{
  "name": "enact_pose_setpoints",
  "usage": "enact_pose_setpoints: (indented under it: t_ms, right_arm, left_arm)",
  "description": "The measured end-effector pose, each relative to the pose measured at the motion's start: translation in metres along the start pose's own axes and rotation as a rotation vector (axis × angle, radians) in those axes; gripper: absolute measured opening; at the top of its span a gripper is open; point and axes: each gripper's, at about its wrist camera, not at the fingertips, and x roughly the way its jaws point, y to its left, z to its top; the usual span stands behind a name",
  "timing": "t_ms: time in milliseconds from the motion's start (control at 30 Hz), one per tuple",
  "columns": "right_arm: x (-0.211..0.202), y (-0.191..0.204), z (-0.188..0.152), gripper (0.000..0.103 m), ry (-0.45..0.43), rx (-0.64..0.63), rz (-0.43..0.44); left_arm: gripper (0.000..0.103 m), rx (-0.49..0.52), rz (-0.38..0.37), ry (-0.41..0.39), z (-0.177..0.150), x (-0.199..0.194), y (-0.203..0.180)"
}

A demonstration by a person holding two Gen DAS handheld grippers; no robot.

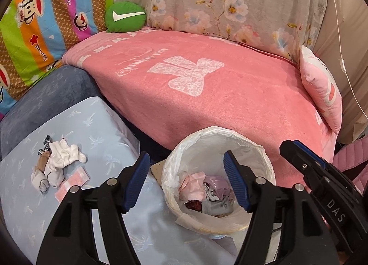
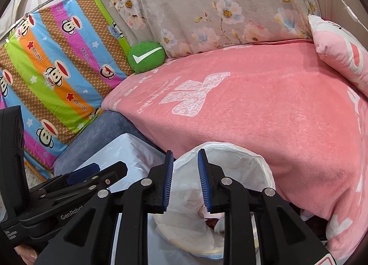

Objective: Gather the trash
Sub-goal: 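Carry pouch and bracelet over the wastebasket and open both tools, then grasp the grey sock with the left tool while the right tool grasps the white sock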

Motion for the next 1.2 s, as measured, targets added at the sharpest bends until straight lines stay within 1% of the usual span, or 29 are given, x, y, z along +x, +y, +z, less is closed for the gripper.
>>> enact_pose_setpoints:
  t_ms: [367,433,500,767,1033,1200]
  right_arm:
    - [0.008,0.026,-0.005,0.027,0.031,-0.054,0.026]
    - [0.010,0.034,-0.007,0.031,0.038,-0.066,0.033]
    - [0.012,0.042,-0.010,0.033,0.046,-0.079,0.041]
    - [0.027,0.081,-0.024,0.037,0.094,-0.144,0.082]
    - [0.046,0.133,-0.045,0.039,0.152,-0.219,0.128]
    - [0.061,0.170,-0.059,0.039,0.190,-0.269,0.157]
  left_arm:
    - [0.063,-0.048,0.019,-0.008,-0.006,-0.008,0.026]
    - [0.063,-0.063,0.024,-0.004,-0.007,-0.008,0.034]
    - [0.065,-0.087,0.029,0.002,-0.010,-0.009,0.045]
    - [0.071,-0.180,0.110,0.009,-0.027,-0.014,0.098]
    - [0.072,-0.276,0.193,0.023,-0.047,-0.019,0.159]
    - [0.072,-0.335,0.225,0.028,-0.057,-0.023,0.192]
